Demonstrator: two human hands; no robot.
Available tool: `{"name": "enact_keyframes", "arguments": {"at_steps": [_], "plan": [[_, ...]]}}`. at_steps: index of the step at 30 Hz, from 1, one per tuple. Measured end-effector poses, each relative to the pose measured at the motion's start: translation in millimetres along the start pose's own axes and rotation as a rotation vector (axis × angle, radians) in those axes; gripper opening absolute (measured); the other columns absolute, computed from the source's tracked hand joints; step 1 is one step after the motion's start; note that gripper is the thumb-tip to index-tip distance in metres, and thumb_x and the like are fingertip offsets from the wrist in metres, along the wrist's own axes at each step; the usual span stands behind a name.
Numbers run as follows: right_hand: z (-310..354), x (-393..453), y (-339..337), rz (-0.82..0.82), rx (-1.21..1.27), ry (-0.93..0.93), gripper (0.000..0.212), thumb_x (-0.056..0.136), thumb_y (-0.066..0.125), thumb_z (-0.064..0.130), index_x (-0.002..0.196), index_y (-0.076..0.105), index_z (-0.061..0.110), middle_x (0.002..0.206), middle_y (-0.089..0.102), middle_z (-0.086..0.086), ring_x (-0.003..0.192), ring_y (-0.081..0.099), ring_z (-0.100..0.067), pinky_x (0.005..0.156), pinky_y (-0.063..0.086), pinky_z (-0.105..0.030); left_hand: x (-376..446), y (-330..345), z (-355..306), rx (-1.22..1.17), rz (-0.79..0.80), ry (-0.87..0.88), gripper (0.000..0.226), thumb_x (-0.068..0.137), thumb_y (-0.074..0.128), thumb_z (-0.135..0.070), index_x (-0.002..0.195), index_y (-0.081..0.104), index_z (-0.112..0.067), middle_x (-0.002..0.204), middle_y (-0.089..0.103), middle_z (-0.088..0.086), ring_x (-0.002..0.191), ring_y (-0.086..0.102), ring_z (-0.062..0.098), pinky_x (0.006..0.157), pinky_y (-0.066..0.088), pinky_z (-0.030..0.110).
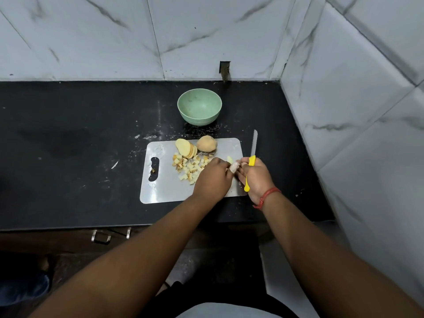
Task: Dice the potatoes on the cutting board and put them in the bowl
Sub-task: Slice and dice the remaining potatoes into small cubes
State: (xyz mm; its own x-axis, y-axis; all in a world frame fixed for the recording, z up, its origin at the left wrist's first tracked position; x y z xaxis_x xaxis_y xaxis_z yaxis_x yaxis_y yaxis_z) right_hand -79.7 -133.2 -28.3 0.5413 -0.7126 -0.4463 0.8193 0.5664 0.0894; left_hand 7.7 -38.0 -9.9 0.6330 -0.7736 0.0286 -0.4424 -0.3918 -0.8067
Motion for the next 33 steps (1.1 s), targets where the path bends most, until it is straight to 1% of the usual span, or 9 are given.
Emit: {"name": "enact_keyframes", "arguments": {"at_steps": [3, 5, 8, 11, 15, 21, 25, 27, 33], "plan": [[5, 3, 0, 0.016, -0.179, -0.018, 0.014, 0.098, 0.047, 0.008, 0.103, 0.059, 0.011, 0.102, 0.066, -0.015, 0.09, 0.063, -0.022, 0.083, 0.055, -0.042, -8, 2, 0, 0.162, -0.034, 0.236, 0.039, 0.106, 0.053, -0.037, 0.106, 0.074, -0.005, 0.108, 0.067, 0.012, 0.099, 0.062, 0.032, 0.089, 0.05, 0.042], [5, 4, 0, 0.013, -0.232, -0.021, 0.016, 0.096, 0.048, 0.009, 0.104, 0.061, 0.012, 0.102, 0.068, -0.014, 0.093, 0.067, -0.026, 0.091, 0.053, -0.047, -15, 9, 3, 0.323, -0.026, 0.368, 0.043, 0.104, 0.049, -0.041, 0.107, 0.074, -0.006, 0.108, 0.068, 0.012, 0.098, 0.063, 0.033, 0.1, 0.046, 0.045], [6, -2, 2, 0.021, -0.269, -0.021, 0.016, 0.095, 0.048, 0.011, 0.1, 0.061, 0.018, 0.112, 0.067, -0.017, 0.112, 0.061, -0.034, 0.098, 0.05, -0.051, -24, 14, 10, 0.446, 0.018, 0.413, 0.055, 0.102, 0.034, -0.047, 0.124, 0.068, -0.01, 0.121, 0.065, 0.01, 0.116, 0.06, 0.031, 0.118, 0.034, 0.049], [8, -5, 5, 0.036, -0.312, -0.029, 0.014, 0.095, 0.048, 0.013, 0.096, 0.06, 0.02, 0.113, 0.066, -0.018, 0.112, 0.062, -0.032, 0.098, 0.05, -0.05, -29, 16, 17, 0.511, 0.051, 0.414, 0.054, 0.104, 0.041, -0.047, 0.142, 0.058, -0.013, 0.144, 0.056, 0.008, 0.137, 0.047, 0.03, 0.125, 0.019, 0.047], [5, 8, -3, -0.03, -0.452, -0.101, 0.01, 0.084, 0.045, 0.026, 0.089, 0.054, 0.027, 0.091, 0.063, 0.002, 0.087, 0.062, -0.021, 0.085, 0.053, -0.044, -31, 22, 24, 0.586, 0.138, 0.444, 0.066, 0.106, 0.033, -0.056, 0.157, 0.04, -0.015, 0.161, 0.04, 0.005, 0.15, 0.031, 0.03, 0.127, 0.007, 0.049], [10, -14, -4, -0.038, -0.58, -0.088, 0.025, 0.087, 0.044, 0.023, 0.11, 0.054, 0.018, 0.109, 0.066, -0.009, 0.094, 0.066, -0.024, 0.09, 0.054, -0.05, -25, 24, 21, 0.697, 0.206, 0.381, 0.07, 0.105, 0.02, -0.058, 0.163, 0.024, -0.019, 0.167, 0.027, 0.004, 0.156, 0.015, 0.031, 0.126, -0.001, 0.057], [16, -26, 1, 0.017, -0.657, 0.023, 0.014, 0.096, 0.04, 0.006, 0.107, 0.047, 0.01, 0.092, 0.063, -0.011, 0.063, 0.064, -0.02, 0.048, 0.055, -0.036, -17, 24, 22, 0.656, 0.245, 0.362, 0.07, 0.105, 0.025, -0.055, 0.165, 0.014, -0.021, 0.17, 0.018, 0.005, 0.157, 0.01, 0.031, 0.126, -0.005, 0.057], [16, -26, 0, 0.033, -0.824, 0.038, 0.015, 0.098, 0.039, 0.006, 0.11, 0.045, 0.011, 0.095, 0.064, -0.013, 0.059, 0.066, -0.022, 0.041, 0.051, -0.031, -18, 24, 25, 0.611, 0.192, 0.42, 0.07, 0.104, 0.025, -0.055, 0.163, 0.023, -0.017, 0.167, 0.029, 0.008, 0.155, 0.02, 0.03, 0.127, 0.0, 0.056], [16, -19, 7, 0.066, -1.163, -0.043, 0.022, 0.096, 0.039, 0.01, 0.117, 0.044, 0.007, 0.101, 0.062, -0.017, 0.08, 0.068, -0.033, 0.061, 0.058, -0.039, -16, 25, 33, 0.552, 0.13, 0.452, 0.071, 0.106, 0.021, -0.059, 0.158, 0.038, -0.013, 0.164, 0.038, 0.005, 0.153, 0.027, 0.028, 0.127, 0.002, 0.052]]}}
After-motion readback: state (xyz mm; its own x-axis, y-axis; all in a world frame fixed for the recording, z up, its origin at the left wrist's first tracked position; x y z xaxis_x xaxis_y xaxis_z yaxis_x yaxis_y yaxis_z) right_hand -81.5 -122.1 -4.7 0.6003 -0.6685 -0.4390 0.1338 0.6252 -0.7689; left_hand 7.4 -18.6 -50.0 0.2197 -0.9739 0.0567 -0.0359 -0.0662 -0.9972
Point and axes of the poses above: each hand's wrist, its own x-axis towards the middle knuckle, its own y-axis out of the palm, z = x × y, the point moved 7 cm from there along x, towards the middle knuckle
